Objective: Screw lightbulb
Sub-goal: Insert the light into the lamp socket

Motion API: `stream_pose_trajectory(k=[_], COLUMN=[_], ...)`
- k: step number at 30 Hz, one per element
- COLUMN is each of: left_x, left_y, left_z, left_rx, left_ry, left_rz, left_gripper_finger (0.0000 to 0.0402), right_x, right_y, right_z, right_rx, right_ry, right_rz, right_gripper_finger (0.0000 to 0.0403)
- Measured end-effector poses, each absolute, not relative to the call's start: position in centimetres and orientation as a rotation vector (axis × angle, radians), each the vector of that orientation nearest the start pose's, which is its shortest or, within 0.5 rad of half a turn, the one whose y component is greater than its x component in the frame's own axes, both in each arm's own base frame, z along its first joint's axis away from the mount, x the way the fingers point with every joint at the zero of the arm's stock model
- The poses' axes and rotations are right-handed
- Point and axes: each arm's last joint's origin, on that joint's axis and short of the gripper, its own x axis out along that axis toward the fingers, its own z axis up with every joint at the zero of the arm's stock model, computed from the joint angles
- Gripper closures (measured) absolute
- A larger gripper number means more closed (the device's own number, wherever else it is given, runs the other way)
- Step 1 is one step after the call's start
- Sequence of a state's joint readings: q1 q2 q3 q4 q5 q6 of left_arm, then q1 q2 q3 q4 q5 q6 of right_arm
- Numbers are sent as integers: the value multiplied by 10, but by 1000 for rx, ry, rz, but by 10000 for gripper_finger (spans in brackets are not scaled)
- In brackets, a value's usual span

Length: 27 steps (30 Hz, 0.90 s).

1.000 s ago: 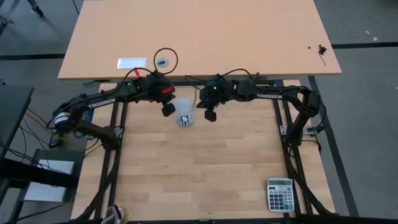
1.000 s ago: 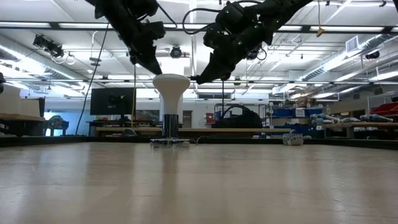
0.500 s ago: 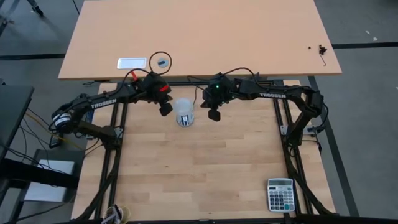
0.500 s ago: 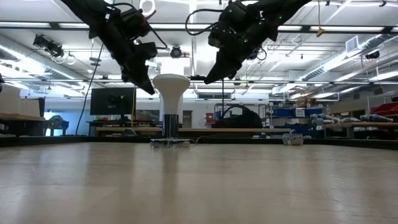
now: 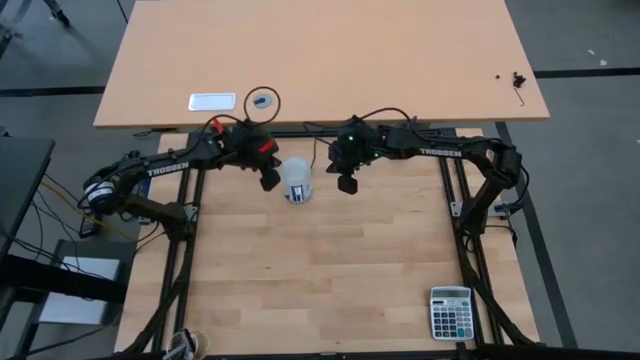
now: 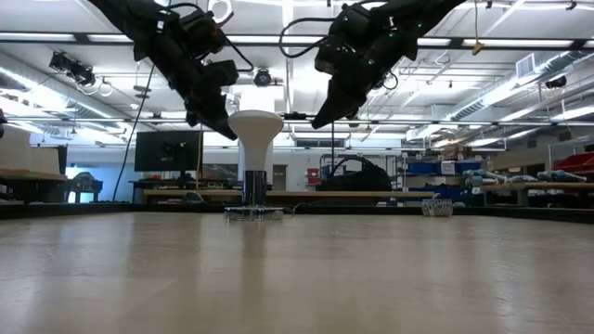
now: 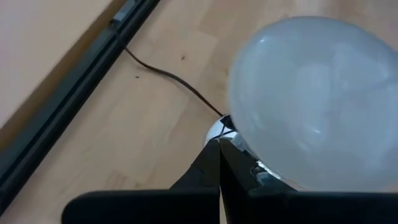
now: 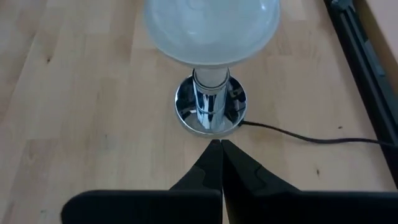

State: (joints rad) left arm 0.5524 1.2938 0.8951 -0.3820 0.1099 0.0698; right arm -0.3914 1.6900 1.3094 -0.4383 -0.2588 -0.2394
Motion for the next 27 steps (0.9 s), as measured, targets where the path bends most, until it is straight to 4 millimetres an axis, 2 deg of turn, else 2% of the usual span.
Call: stream_pose_trajectory(k=[6,15,22,27], left_x=[234,240,240,239], left_y=[130,123,115,115], left_z=[252,254,253,259], left_rx=[-196,-189,-144,-109], left_ry=[727,689,736,722], left_rz=[375,354,362,384], left_gripper_finger=[402,402,402,402], right_x=[333,317,316,321], right_y=[-133,-130,-131,-133], right_z=[266,287,290,287], right_rx=[36,16,20,23], right_ry=[812,785,768,679], right_rz=[-30,-43,-51,-77], right_gripper_finger=[396,395,395,396])
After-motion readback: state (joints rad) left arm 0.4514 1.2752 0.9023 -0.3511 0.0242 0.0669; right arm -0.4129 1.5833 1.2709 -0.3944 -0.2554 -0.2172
